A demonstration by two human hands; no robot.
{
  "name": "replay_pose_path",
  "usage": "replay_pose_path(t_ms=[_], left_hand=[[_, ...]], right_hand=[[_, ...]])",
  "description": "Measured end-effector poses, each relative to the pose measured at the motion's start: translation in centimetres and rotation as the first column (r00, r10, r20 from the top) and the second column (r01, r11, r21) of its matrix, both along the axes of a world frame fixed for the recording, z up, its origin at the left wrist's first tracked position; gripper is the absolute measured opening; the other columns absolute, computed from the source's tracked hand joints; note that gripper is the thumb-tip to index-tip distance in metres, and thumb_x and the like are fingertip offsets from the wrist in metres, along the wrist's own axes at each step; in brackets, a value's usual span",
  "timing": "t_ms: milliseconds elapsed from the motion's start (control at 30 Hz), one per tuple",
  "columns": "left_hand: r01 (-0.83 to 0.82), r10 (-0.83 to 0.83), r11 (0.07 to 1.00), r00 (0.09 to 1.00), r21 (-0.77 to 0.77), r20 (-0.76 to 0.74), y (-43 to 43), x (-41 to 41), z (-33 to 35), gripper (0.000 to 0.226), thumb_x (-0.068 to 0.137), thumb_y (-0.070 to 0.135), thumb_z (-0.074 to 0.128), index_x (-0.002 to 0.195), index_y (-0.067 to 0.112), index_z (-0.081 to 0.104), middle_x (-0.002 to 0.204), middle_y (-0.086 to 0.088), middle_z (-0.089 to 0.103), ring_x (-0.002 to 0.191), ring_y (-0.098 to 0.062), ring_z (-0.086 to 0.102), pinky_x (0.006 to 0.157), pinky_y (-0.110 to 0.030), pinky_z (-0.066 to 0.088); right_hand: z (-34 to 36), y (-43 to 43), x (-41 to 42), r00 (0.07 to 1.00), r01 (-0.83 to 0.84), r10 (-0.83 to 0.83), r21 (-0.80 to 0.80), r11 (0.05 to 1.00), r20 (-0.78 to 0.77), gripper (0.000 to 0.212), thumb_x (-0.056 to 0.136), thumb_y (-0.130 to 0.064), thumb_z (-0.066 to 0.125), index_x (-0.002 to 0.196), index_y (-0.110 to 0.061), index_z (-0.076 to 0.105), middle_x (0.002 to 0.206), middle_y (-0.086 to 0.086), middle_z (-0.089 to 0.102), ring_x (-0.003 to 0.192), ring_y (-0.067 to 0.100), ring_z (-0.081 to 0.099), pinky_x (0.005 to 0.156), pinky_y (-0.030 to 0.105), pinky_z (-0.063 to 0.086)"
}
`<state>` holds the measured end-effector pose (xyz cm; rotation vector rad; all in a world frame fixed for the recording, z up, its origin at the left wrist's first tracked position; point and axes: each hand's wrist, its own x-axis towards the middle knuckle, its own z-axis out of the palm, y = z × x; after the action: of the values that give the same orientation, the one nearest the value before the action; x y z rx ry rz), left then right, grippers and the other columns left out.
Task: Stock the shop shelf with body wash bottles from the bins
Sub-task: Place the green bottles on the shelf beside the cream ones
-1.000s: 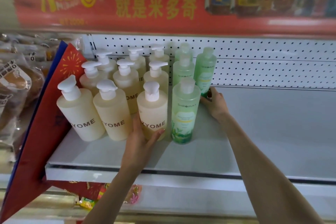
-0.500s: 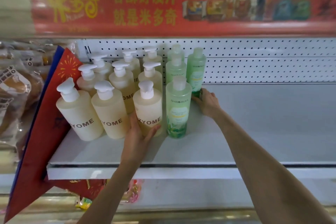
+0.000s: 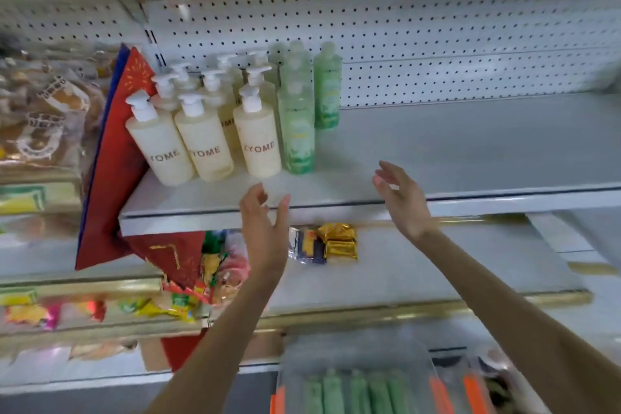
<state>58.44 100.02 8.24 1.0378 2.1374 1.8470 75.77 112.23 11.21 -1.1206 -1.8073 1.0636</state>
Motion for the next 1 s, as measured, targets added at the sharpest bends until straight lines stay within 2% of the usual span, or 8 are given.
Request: replay_pose_path(t_ms=[133, 267, 400, 533, 700, 833, 900, 1000], left_hand=[[0.087, -0.087, 0.996, 0.996, 0.011, -0.019, -3.1, 6.2, -4.4, 0.027, 0.094, 0.024, 0.056, 0.119, 0.012, 0.052, 0.109, 0.006, 0.049, 0.096, -0.007, 0.054, 0.084, -0.021, 0.050], [0.211, -0.215, 0.959, 0.977, -0.189, -0.001, -8.4, 10.9, -12.8, 0.029, 0.093, 0.025, 0.057, 0.119, 0.012, 0.053, 0.109, 0.003, 0.048, 0.093, 0.000, 0.052, 0.081, -0.010, 0.044], [0.290, -0.243, 0.827, 0.957, -0.482, 0.158, -14.7, 12.7, -21.1, 0.027, 0.094, 0.019, 0.059, 0.119, 0.011, 0.053, 0.113, 0.001, 0.052, 0.090, 0.005, 0.054, 0.074, 0.004, 0.033], [0.310, -0.132, 0.719, 0.940, -0.622, 0.316, -19.0, 12.2, -28.3, 0.034, 0.089, 0.031, 0.062, 0.118, 0.019, 0.050, 0.123, -0.011, 0.058, 0.096, -0.014, 0.062, 0.080, -0.006, 0.040], [0.291, 0.001, 0.628, 0.927, -0.722, 0.375, -20.1, 11.6, -34.1, 0.038, 0.088, 0.041, 0.062, 0.115, 0.016, 0.054, 0.122, -0.002, 0.060, 0.108, -0.019, 0.061, 0.089, -0.029, 0.042], [0.325, 0.019, 0.609, 0.906, -0.723, 0.423, -19.0, 11.5, -38.9, 0.057, 0.082, 0.057, 0.056, 0.118, 0.014, 0.055, 0.122, -0.001, 0.060, 0.110, -0.017, 0.059, 0.089, -0.024, 0.040], [0.364, -0.018, 0.570, 0.902, -0.737, 0.432, -18.1, 11.3, -40.8, 0.045, 0.093, 0.040, 0.056, 0.129, 0.012, 0.051, 0.128, 0.003, 0.054, 0.114, -0.010, 0.053, 0.087, -0.016, 0.035], [0.413, -0.107, 0.539, 0.898, -0.734, 0.426, -15.7, 10.4, -43.7, 0.047, 0.095, 0.037, 0.052, 0.136, 0.015, 0.046, 0.138, 0.001, 0.048, 0.125, -0.014, 0.048, 0.100, -0.023, 0.036]], right_hand=[[-4.0, -5.3, 3.7, 0.994, -0.067, 0.067, 0.009, 0.998, -0.084, 0.025, 0.093, -0.012, 0.058, 0.118, -0.011, 0.058, 0.095, -0.010, 0.061, 0.079, -0.009, 0.058, 0.071, 0.006, 0.045], [-13.4, -9.4, 7.4, 0.997, -0.079, 0.082, -0.264, 0.961, -0.001, 0.020, 0.091, -0.012, 0.062, 0.110, -0.016, 0.059, 0.092, -0.011, 0.064, 0.078, -0.001, 0.060, 0.073, 0.017, 0.049], [-23.9, -14.1, 11.4, 0.996, 0.033, 0.026, -0.646, 0.763, 0.081, 0.013, 0.089, -0.017, 0.066, 0.100, -0.014, 0.059, 0.089, 0.001, 0.064, 0.082, 0.013, 0.062, 0.074, 0.032, 0.049], [-30.6, -19.0, 13.0, 0.987, 0.131, 0.017, -0.862, 0.489, 0.160, 0.013, 0.091, -0.013, 0.059, 0.079, -0.013, 0.055, 0.068, 0.008, 0.045, 0.057, 0.010, 0.046, 0.057, 0.020, 0.040], [-36.7, -22.4, 12.5, 0.988, 0.152, -0.053, -0.961, 0.232, 0.144, 0.030, 0.094, -0.018, 0.057, 0.114, 0.005, 0.056, 0.108, 0.028, 0.059, 0.104, 0.036, 0.061, 0.099, 0.036, 0.048], [-42.0, -23.9, 10.1, 0.986, 0.128, -0.117, -0.991, 0.042, 0.123, 0.023, 0.092, -0.028, 0.060, 0.099, -0.007, 0.054, 0.089, 0.004, 0.054, 0.083, 0.015, 0.056, 0.083, 0.028, 0.048], [-44.6, -24.2, 8.8, 0.979, 0.156, -0.128, -0.988, -0.007, 0.155, 0.033, 0.094, -0.031, 0.058, 0.110, -0.003, 0.053, 0.079, 0.002, 0.049, 0.072, 0.012, 0.051, 0.074, 0.027, 0.047], [-47.7, -24.3, 7.0, 0.970, 0.181, -0.155, -0.981, -0.069, 0.190, 0.055, 0.094, -0.034, 0.057, 0.132, 0.004, 0.045, 0.094, 0.008, 0.055, 0.090, 0.023, 0.057, 0.084, 0.028, 0.046]])
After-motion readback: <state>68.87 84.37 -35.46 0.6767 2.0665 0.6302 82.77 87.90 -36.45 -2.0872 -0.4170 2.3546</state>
